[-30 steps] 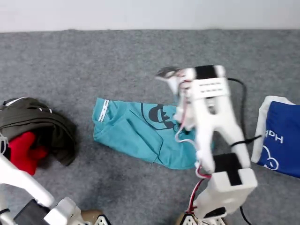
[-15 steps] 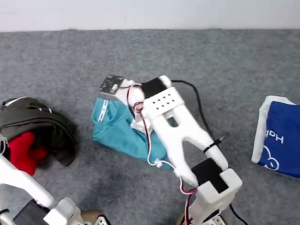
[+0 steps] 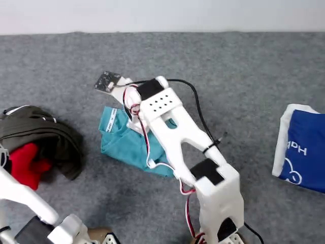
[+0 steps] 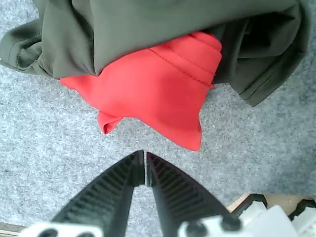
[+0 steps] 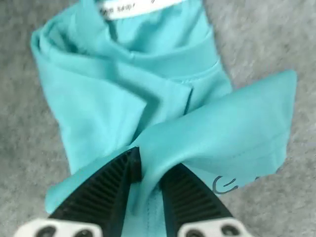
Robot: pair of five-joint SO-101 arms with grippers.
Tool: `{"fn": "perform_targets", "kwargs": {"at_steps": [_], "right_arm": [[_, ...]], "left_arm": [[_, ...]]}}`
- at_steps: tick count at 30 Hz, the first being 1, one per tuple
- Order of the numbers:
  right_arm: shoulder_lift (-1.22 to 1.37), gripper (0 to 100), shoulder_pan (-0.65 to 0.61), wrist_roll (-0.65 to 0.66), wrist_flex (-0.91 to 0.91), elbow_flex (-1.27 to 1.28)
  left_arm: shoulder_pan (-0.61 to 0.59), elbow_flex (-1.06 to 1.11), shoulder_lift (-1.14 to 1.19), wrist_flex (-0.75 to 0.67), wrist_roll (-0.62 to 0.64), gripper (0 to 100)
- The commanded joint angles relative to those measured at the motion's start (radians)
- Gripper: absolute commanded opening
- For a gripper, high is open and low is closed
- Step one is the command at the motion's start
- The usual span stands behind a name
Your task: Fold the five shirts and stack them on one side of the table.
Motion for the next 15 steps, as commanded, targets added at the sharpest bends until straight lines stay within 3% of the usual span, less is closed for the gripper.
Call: {"fn": "perform_targets", "kwargs": {"at_steps": [1,9,15], "right_arm": [[0.062,0.9,-0.015,-0.008,0.042,-0.183],[0.280,2.6,-0.081,-0.002,0.137,-0.482],[0.381,25.7,-0.137,-0.028,0.225,-0.723]], "left_arm": [[0.003,-0.002,-0.021,0.005,-0.005,2],[0.002,-0.001,-0.021,0.006,-0.005,2],[0.002,-0.001,-0.018,0.006,-0.005,2]]}}
